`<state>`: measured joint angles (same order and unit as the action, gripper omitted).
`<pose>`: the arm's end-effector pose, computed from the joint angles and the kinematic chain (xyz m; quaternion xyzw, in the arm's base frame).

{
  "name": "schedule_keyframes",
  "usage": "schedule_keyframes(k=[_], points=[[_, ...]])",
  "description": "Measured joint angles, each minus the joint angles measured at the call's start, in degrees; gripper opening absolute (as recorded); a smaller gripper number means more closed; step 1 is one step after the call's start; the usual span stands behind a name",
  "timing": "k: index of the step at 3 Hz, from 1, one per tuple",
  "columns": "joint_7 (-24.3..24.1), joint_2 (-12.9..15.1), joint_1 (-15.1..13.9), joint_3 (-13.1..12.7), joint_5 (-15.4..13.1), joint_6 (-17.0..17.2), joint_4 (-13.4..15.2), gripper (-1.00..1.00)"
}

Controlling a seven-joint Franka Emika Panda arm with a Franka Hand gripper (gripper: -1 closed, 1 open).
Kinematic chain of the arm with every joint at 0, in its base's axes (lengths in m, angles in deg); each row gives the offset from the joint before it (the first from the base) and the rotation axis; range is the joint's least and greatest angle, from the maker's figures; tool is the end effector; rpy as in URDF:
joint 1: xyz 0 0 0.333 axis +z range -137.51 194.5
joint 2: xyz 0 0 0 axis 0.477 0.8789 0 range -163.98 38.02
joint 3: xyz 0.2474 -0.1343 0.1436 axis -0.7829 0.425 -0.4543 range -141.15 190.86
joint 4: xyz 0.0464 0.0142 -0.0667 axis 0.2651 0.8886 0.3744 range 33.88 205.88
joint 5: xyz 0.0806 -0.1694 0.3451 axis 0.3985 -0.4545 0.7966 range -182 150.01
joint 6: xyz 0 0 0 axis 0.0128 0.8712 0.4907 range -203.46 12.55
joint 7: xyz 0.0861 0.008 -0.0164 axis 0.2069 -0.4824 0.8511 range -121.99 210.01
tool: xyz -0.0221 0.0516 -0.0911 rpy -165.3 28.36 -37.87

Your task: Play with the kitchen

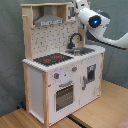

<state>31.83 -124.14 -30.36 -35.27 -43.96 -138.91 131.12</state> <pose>0.3903 0.3928 0.7446 0.5919 0.1950 0.5751 0.5299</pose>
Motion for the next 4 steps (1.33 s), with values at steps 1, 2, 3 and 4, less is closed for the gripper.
schedule_keyframes(k=[1, 2, 3, 4], points=[[2.9, -3.63, 2.97, -1.24, -0.02, 1.39, -1.49, 1.0], [5.15, -6.65, 5.91, -5.08, -0.2, 3.25, -0.92, 1.0], [6.38, -9.89, 8.6, -8.89, -0.27, 5.0, 0.8, 1.0], [7.96, -13.04, 11.74, -11.91, -0.27, 5.07, 3.91, 1.0]])
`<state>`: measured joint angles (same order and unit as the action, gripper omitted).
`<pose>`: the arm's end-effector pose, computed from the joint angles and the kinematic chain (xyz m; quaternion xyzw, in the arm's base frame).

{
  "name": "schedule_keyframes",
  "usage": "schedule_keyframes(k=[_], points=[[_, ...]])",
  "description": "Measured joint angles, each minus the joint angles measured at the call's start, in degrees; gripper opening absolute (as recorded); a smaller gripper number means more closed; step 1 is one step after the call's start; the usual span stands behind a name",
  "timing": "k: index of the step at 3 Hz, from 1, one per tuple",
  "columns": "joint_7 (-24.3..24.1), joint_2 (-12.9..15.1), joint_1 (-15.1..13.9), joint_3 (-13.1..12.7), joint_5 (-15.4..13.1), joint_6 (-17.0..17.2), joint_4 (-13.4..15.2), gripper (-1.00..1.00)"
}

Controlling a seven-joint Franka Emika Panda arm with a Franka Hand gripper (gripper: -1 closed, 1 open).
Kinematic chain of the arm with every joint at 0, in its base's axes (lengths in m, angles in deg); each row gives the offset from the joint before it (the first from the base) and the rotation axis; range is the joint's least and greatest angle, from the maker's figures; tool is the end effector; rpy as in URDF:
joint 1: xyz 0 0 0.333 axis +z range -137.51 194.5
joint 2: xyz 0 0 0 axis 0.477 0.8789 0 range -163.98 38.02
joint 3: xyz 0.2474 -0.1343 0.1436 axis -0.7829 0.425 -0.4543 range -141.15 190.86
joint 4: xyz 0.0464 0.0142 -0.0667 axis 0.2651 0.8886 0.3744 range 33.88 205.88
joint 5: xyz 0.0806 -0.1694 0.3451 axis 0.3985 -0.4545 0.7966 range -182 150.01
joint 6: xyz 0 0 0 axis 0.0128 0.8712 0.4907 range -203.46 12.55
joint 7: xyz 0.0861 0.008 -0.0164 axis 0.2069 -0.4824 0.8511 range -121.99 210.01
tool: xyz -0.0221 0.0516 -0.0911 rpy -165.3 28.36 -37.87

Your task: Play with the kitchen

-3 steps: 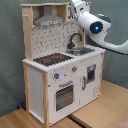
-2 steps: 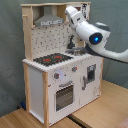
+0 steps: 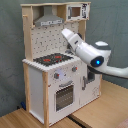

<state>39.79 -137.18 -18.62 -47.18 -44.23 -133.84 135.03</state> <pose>0.2845 0.5497 0.5825 0.4931 0.3611 0.5214 0.5955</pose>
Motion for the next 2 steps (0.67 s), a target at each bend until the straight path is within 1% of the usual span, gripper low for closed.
schedule_keyframes(k=[1, 2], points=[[3.37, -2.49, 3.0, -1.87, 0.0, -0.05, 1.97, 1.0], [8.49, -3.67, 5.43, -2.98, 0.0, -0.09, 3.33, 1.0]])
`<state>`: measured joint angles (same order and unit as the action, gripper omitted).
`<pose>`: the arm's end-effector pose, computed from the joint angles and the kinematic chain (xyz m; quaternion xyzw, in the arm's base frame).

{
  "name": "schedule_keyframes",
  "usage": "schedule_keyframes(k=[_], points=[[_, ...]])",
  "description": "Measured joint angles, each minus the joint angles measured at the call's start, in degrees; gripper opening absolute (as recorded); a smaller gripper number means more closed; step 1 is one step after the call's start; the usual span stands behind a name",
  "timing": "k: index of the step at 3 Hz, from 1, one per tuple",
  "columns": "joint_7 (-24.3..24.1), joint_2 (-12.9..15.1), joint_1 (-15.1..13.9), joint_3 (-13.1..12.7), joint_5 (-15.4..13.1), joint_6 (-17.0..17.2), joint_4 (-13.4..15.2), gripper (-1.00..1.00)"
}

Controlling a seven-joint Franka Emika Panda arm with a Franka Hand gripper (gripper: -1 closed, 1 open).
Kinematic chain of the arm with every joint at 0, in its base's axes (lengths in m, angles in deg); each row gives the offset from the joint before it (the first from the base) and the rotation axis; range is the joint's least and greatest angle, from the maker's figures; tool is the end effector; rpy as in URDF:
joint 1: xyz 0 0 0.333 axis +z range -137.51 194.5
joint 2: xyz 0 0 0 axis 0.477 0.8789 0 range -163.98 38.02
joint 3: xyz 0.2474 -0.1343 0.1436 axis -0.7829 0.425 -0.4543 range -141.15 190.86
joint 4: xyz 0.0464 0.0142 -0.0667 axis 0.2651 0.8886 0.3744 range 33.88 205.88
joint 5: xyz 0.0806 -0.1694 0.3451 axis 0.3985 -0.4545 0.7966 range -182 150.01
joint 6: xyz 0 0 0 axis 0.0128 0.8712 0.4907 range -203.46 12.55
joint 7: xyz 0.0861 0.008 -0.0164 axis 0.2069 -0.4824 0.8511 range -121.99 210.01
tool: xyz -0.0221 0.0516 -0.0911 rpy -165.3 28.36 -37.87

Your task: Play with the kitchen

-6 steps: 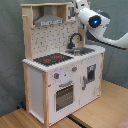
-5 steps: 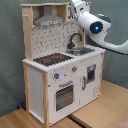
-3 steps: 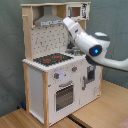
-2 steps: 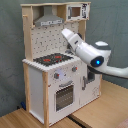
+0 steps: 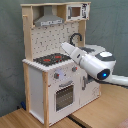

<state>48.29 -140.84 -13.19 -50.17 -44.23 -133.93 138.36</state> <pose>0.2404 0.5731 0.5313 0.4312 0.4313 0.4742 0.6350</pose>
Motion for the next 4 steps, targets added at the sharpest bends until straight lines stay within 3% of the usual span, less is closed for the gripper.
schedule_keyframes(k=[2, 4], points=[[8.51, -0.43, 3.95, -3.67, -0.16, -3.0, 6.45, 1.0], [15.75, -0.79, 8.16, -4.92, -0.2, -9.93, 13.53, 1.0]])
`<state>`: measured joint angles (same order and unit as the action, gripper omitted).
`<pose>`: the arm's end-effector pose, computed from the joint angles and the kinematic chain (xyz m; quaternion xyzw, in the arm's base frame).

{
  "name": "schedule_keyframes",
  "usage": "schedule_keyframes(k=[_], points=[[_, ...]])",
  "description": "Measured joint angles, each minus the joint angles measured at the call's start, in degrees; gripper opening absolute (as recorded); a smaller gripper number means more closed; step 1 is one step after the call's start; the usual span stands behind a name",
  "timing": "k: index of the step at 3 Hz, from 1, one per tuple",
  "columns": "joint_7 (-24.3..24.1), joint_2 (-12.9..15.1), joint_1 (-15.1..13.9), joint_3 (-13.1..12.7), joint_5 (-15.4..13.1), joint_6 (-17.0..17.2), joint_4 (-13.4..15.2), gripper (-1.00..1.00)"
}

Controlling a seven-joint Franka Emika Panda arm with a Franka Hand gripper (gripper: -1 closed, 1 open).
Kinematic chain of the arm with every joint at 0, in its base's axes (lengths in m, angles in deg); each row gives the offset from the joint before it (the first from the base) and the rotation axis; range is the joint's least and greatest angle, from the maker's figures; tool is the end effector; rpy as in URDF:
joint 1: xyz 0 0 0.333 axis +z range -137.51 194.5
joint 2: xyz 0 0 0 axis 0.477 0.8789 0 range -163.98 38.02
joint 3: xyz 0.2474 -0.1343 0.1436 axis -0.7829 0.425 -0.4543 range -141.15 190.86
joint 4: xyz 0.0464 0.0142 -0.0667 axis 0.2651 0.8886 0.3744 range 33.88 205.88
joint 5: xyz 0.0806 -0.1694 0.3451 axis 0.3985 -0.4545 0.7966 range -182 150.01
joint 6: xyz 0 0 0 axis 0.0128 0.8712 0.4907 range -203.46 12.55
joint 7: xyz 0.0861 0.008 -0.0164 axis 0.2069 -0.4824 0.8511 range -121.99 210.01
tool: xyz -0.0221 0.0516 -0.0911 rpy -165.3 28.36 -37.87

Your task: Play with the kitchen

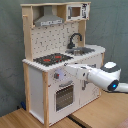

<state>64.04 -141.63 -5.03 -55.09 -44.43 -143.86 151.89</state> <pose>0.2193 0.5456 0.4434 0.3268 0.5710 0.3634 0.6596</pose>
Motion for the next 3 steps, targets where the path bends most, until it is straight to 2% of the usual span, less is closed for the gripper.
schedule_keyframes(k=[2, 3], points=[[6.13, -0.02, 2.36, -0.02, -0.01, -8.49, 6.58, 1.0], [9.74, -0.01, 2.02, -0.01, -0.01, -12.63, 9.12, 1.0]])
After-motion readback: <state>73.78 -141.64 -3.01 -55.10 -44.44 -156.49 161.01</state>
